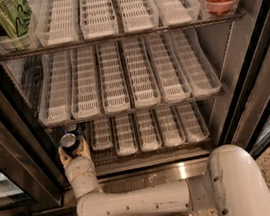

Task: Pick pepsi can from bottom shelf of fridge

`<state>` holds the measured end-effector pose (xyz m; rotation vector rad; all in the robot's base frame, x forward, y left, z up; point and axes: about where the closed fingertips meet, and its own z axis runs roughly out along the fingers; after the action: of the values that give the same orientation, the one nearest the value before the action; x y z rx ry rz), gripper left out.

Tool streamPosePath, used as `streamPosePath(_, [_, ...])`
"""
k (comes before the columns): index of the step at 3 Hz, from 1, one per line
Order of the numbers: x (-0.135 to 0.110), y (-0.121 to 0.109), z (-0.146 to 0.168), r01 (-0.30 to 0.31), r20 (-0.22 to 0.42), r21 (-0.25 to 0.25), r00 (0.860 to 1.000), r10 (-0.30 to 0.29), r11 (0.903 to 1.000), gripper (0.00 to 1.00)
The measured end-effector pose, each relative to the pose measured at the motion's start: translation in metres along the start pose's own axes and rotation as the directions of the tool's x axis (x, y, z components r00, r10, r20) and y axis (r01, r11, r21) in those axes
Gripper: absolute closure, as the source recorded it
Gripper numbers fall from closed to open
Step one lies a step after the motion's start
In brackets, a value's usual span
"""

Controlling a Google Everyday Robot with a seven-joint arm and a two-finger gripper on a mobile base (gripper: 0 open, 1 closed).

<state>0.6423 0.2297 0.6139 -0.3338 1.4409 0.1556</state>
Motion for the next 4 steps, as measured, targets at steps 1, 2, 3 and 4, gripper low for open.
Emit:
streamPosePath(1, [-0.005, 0.001, 0.0, -0.009, 0.01, -0.006, 1.0, 0.009, 0.9999, 1.0])
streamPosePath(2, [-0.022, 0.002, -0.001, -0.039, 0.032, -0.019, 0.999, 0.039, 0.9991, 1.0])
streamPosePath(3, [-0.036, -0.013, -0.011, -0.044, 0.02, -0.018, 0.999, 0.044, 0.9989, 1.0])
streamPosePath(4, [-0.046, -0.044, -0.034, -0.034, -0.014, 0.012, 0.999, 0.034, 0.9993, 1.0])
